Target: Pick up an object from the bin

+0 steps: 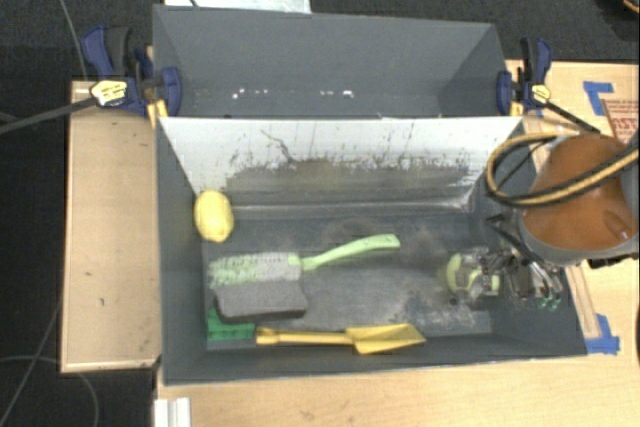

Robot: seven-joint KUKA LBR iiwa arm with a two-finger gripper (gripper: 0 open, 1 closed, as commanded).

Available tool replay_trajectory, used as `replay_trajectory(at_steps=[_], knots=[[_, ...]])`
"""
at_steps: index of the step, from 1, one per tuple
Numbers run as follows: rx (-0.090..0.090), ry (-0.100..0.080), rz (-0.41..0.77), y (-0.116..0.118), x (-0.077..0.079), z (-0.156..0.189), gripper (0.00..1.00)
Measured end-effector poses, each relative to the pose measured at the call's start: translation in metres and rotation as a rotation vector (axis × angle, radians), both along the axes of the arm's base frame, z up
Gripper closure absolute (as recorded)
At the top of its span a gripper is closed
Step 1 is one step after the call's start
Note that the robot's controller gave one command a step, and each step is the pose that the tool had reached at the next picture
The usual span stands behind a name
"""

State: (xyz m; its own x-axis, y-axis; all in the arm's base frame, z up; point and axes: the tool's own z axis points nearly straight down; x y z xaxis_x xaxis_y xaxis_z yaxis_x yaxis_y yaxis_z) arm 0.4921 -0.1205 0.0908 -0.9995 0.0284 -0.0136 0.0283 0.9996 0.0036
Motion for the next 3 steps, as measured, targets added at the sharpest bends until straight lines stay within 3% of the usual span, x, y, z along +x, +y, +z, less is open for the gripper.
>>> replay_trajectory(at_steps=[2, 3], knots=[[0.000, -0.001, -0.004, -0.009, -0.009, 0.012, 1.00], [0.000, -0.004, -0.006, -0.005, -0.004, 0.026, 1.00]])
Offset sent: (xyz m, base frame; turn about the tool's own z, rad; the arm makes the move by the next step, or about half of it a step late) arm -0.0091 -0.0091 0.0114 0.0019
